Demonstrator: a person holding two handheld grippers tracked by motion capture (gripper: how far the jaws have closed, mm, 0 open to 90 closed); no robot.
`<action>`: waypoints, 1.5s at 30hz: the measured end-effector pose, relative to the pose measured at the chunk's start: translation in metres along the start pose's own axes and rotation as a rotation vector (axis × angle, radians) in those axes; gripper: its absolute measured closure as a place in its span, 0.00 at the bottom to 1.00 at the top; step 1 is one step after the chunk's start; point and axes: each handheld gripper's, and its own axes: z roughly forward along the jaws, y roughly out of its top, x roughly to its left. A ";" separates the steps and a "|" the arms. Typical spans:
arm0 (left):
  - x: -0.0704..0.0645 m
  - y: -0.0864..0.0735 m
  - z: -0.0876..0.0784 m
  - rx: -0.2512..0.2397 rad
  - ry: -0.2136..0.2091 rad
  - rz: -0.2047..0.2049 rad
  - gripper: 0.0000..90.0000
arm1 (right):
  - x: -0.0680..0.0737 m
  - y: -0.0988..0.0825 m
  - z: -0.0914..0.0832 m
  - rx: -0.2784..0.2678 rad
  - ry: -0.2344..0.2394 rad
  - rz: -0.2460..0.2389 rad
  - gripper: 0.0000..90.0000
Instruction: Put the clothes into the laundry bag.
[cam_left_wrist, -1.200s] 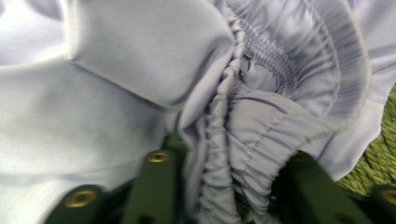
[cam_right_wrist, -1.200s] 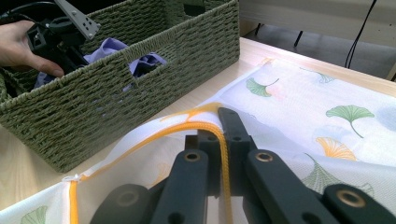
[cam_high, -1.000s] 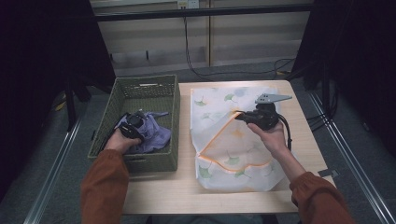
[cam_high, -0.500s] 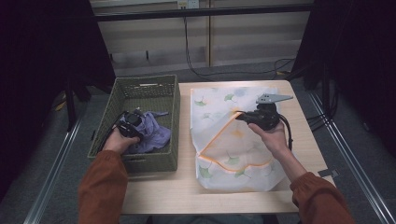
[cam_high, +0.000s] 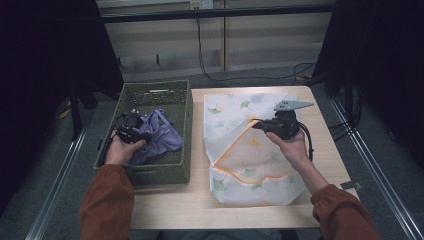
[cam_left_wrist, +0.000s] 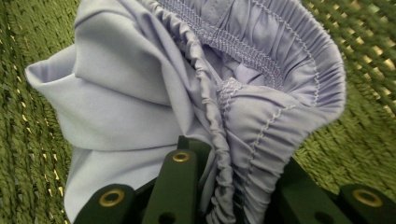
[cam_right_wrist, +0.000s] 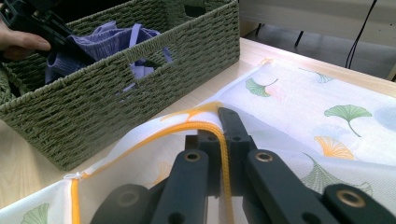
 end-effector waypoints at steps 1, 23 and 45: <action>0.000 -0.001 -0.002 -0.023 0.003 -0.011 0.91 | 0.000 0.000 0.000 -0.001 0.001 0.002 0.99; -0.008 -0.004 -0.046 -0.305 -0.029 -0.002 0.91 | 0.000 0.000 0.001 -0.002 0.007 0.008 0.99; -0.019 -0.008 -0.078 -0.514 -0.032 0.001 0.91 | 0.001 -0.002 0.003 0.007 0.007 0.001 0.99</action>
